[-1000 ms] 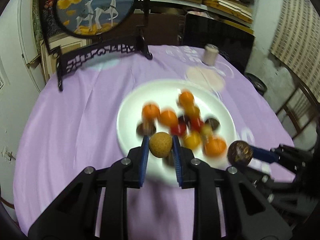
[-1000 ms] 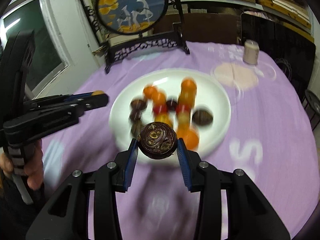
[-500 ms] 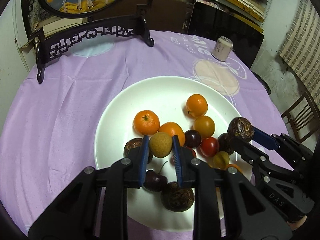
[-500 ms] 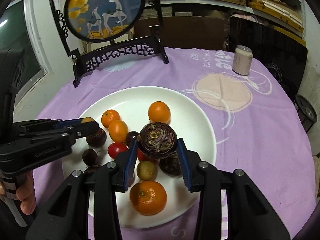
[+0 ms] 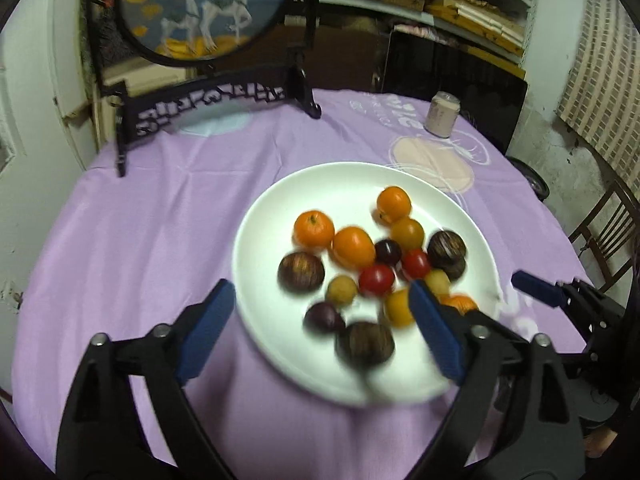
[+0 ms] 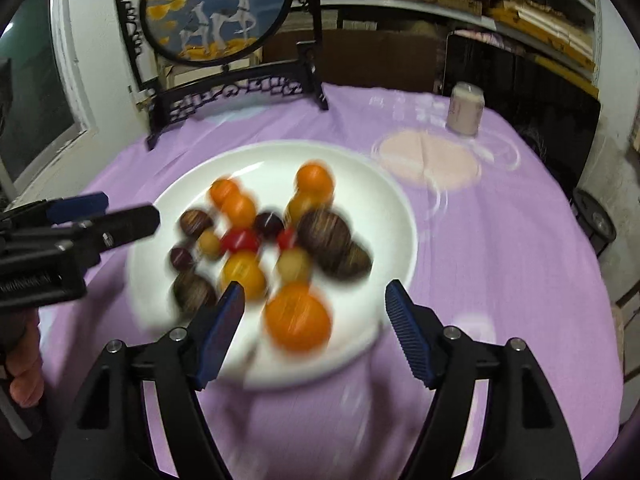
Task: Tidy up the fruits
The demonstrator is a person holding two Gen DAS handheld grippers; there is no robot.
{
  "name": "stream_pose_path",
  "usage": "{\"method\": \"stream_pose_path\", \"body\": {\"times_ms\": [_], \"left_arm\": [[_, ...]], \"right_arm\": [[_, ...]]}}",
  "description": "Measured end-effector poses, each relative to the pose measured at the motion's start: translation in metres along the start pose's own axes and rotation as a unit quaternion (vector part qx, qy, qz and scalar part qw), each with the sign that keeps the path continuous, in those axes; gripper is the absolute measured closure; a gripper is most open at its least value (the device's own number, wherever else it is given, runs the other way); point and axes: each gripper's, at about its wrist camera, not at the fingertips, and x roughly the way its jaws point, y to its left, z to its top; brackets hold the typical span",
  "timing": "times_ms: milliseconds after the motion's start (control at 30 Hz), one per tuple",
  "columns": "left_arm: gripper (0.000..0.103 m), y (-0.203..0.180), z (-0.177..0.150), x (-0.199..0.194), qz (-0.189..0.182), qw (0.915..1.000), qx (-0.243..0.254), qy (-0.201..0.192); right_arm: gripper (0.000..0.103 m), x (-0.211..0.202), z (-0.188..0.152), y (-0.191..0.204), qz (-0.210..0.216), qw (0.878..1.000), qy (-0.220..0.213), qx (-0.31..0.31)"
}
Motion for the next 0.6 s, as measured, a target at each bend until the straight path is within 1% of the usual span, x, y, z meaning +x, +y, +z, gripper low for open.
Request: {"method": "stream_pose_path", "body": {"times_ms": [67,100,133,200,267,367,467,600], "left_arm": [[0.006,-0.001,-0.02,-0.024,0.001,0.9999,0.005,-0.01],[0.006,-0.003,-0.034,-0.039,0.007,0.9998,0.009,-0.016],[0.002,-0.005,-0.046,-0.05,0.015,0.9996,0.014,-0.021],[0.002,-0.01,-0.065,-0.067,0.024,0.9991,0.027,-0.023],[0.002,-0.016,-0.08,-0.078,0.031,0.9985,0.042,-0.015],[0.002,-0.02,-0.09,-0.087,0.029,0.9986,0.041,-0.015],[0.002,-0.021,-0.095,-0.093,0.027,0.999,0.029,-0.02],[0.002,-0.021,-0.097,-0.099,0.03,0.9989,0.023,-0.028]], "right_arm": [[0.03,-0.021,-0.019,0.004,0.002,1.0,0.004,0.001],[0.027,-0.028,-0.026,0.005,0.0,1.0,0.005,0.002],[0.016,-0.039,-0.037,0.007,-0.006,1.0,0.007,0.008],[0.003,-0.053,-0.048,0.009,-0.012,1.0,0.002,0.014],[0.003,-0.067,-0.057,0.015,-0.029,0.999,-0.007,0.012],[0.003,-0.073,-0.063,0.022,-0.05,0.999,-0.001,0.008],[0.003,-0.072,-0.066,0.027,-0.061,0.998,0.007,0.011],[0.003,-0.069,-0.068,0.028,-0.055,0.998,0.016,0.014]]}}
